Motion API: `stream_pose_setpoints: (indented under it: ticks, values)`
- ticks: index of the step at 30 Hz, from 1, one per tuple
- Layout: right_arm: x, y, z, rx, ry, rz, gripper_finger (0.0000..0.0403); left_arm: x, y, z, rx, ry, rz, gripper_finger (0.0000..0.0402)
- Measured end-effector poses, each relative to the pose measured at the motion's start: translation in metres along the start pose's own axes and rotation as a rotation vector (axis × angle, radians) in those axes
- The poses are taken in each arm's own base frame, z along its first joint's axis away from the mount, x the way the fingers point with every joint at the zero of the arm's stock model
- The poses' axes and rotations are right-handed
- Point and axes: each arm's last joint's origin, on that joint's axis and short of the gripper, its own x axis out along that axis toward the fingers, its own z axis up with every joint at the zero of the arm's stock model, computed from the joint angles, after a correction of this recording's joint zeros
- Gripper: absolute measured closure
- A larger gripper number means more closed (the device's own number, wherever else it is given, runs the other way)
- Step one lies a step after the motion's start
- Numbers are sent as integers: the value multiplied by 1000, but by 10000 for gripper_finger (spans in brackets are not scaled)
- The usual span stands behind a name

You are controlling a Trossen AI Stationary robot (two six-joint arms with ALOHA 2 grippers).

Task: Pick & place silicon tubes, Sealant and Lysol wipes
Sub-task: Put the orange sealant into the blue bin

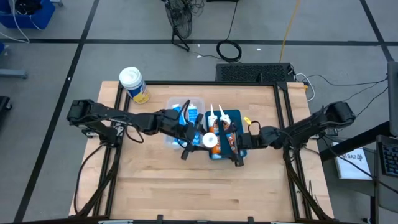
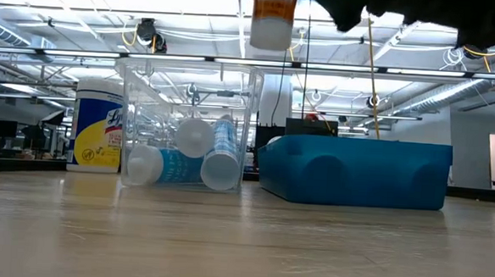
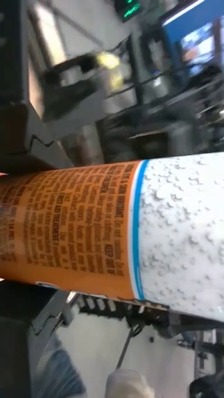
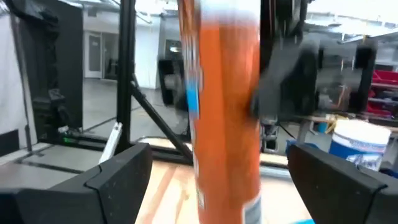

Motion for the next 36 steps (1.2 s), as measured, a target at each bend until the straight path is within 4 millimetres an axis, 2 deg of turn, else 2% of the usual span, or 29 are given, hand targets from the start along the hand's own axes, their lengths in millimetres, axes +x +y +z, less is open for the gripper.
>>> stream_pose_setpoints:
  ticks: [5, 14, 19, 24, 28, 36]
  values:
    - [10, 0, -16, 4, -29, -16, 55, 0, 1, 5, 29, -44, 8, 196]
    - [46, 1, -25, -1, -25, -5, 55, 12, 3, -6, 23, -71, -23, 196]
    - [47, -1, -28, -6, -4, -34, 65, 12, 2, -10, 0, -48, -43, 196]
    - [45, -1, -28, -11, 26, -28, 115, 12, 1, -10, 1, -47, -51, 196]
    - [44, -1, -28, -18, 51, -18, 204, 12, 1, -10, -3, -40, -48, 196]
    - [44, -1, -31, -59, 91, -10, 212, 12, 1, -11, -10, -31, -19, 202]
